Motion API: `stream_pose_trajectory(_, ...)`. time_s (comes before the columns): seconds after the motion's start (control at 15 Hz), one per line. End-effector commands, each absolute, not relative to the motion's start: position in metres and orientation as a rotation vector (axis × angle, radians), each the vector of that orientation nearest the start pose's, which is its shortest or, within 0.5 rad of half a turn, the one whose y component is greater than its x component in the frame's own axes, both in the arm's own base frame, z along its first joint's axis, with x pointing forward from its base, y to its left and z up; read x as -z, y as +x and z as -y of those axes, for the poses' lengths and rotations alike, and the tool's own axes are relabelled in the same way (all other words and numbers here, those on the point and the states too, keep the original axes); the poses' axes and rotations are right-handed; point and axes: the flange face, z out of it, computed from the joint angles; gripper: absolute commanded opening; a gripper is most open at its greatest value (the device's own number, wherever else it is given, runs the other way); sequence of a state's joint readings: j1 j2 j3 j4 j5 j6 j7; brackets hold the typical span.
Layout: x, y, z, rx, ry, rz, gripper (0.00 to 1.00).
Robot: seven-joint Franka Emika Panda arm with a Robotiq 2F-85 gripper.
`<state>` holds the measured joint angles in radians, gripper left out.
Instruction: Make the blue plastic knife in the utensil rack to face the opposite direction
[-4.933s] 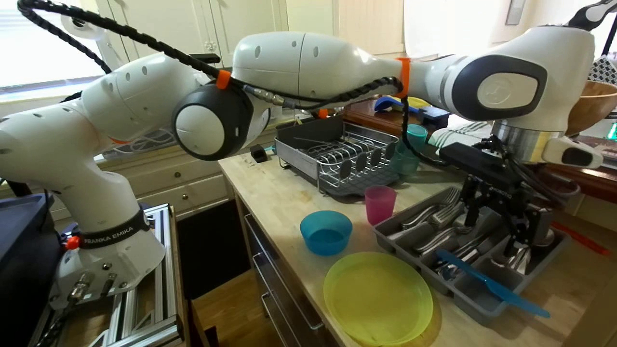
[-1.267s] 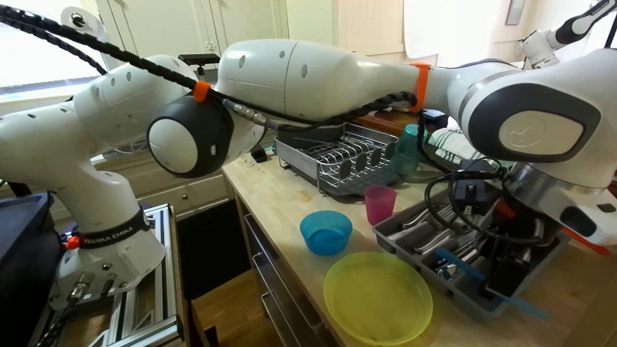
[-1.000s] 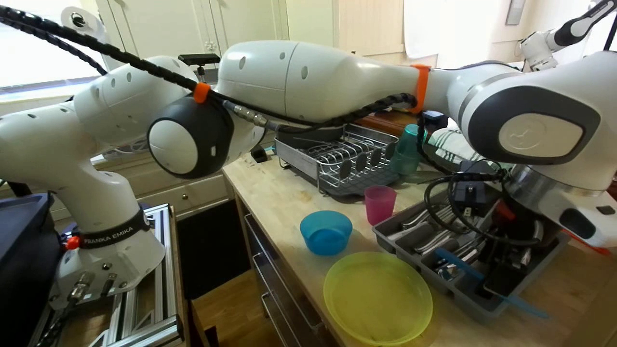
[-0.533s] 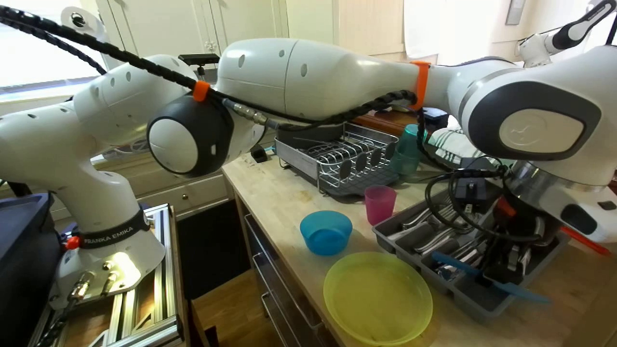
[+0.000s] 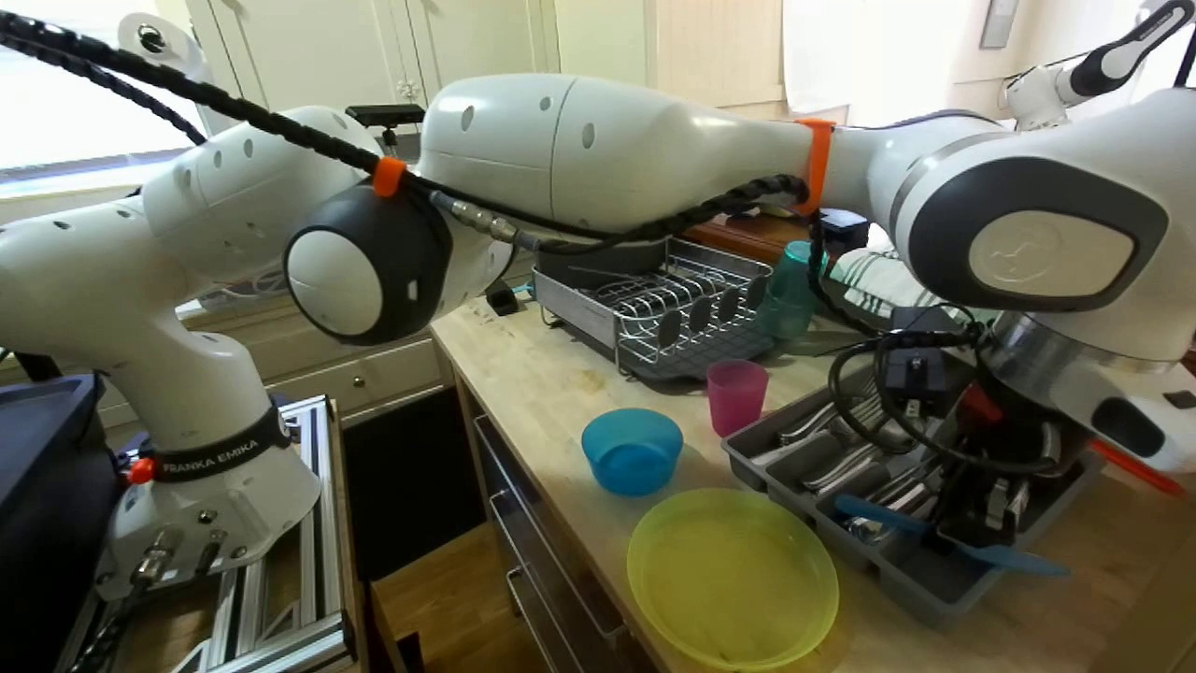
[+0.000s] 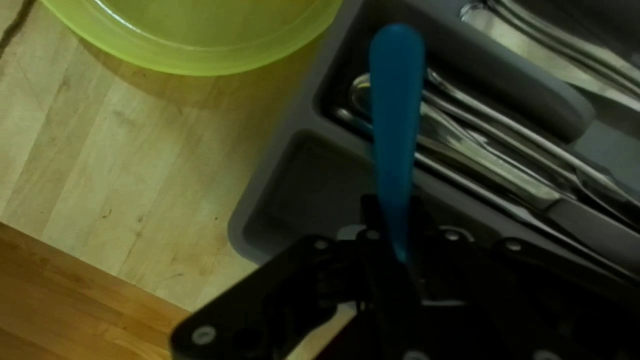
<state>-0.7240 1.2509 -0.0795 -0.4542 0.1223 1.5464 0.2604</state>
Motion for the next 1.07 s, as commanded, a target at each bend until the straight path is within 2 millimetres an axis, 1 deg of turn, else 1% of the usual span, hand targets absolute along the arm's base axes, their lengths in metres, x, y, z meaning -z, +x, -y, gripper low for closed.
stream_pose_trajectory(0.0, -0.285, 0.578, 0.531, -0.229, -2.731, -1.361, 0.04)
stream_pose_trajectory(0.27, -0.305, 0.583, 0.523, -0.225, -2.862, -1.122, 0.04)
stream_pose_trajectory(0.53, -0.32, 0.59, 0.508, -0.273, -2.967, -0.838, 0.04)
stream_pose_trajectory(0.67, -0.322, 0.597, 0.499, -0.289, -3.018, -0.7, 0.04)
stream_pose_trajectory(1.0, -0.314, 0.621, 0.471, -0.329, -3.101, -0.342, 0.04)
